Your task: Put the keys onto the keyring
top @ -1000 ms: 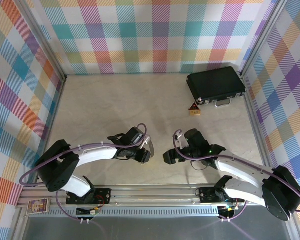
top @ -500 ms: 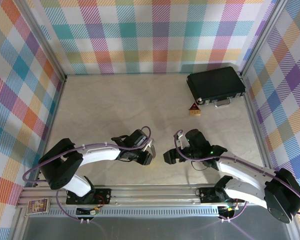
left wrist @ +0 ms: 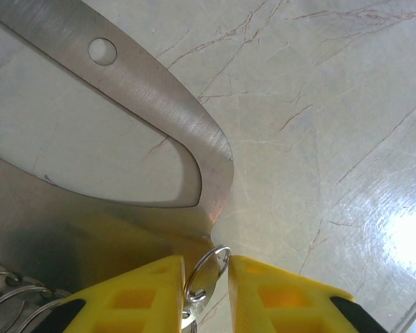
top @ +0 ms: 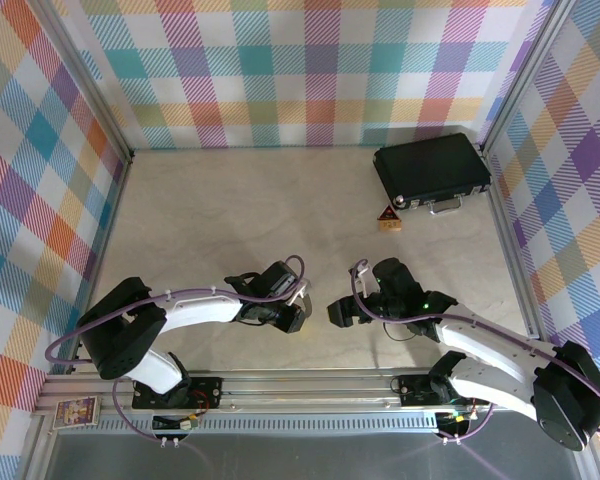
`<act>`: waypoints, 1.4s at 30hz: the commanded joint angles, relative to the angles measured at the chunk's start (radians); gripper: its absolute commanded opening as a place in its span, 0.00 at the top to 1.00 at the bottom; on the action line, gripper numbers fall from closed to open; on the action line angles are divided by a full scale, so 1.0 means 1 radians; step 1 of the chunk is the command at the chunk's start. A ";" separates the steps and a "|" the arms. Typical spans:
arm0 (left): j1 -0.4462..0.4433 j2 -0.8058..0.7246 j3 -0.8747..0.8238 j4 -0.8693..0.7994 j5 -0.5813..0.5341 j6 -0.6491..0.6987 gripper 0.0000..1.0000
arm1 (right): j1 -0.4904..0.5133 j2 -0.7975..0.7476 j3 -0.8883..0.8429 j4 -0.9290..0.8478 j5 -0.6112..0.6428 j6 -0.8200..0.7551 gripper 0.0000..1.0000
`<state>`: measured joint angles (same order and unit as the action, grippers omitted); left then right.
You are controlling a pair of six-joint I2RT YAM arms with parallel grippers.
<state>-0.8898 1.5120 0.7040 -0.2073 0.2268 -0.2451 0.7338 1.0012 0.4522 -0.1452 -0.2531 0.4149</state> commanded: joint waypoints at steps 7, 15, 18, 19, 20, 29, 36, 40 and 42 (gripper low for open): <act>-0.015 -0.009 0.014 0.009 0.028 -0.002 0.83 | 0.003 -0.011 -0.002 -0.016 0.006 -0.005 0.11; -0.018 -0.021 0.004 0.016 0.046 -0.002 0.82 | 0.003 -0.009 0.008 -0.022 0.003 -0.014 0.11; -0.018 -0.021 0.002 0.021 0.064 0.007 0.80 | 0.003 -0.003 0.009 -0.020 0.002 -0.017 0.11; -0.019 -0.021 -0.001 0.025 0.071 0.011 0.80 | 0.003 -0.003 0.009 -0.022 0.000 -0.016 0.11; -0.020 -0.021 -0.001 0.025 0.075 0.014 0.79 | 0.002 -0.003 0.009 -0.021 0.000 -0.016 0.11; -0.020 -0.069 -0.015 0.023 0.076 0.014 0.77 | 0.003 0.025 -0.007 -0.015 -0.036 0.005 0.14; -0.016 -0.228 -0.027 -0.007 0.020 -0.027 0.72 | 0.009 0.117 -0.044 0.110 -0.153 0.112 0.20; 0.000 -0.302 -0.055 -0.002 0.021 -0.058 0.64 | 0.055 0.169 -0.056 0.186 -0.164 0.163 0.21; 0.009 -0.332 -0.070 0.005 0.024 -0.074 0.62 | 0.086 0.214 -0.045 0.212 -0.157 0.175 0.23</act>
<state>-0.8948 1.2125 0.6674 -0.2047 0.2592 -0.2844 0.7849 1.1740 0.4034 -0.0246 -0.3756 0.5377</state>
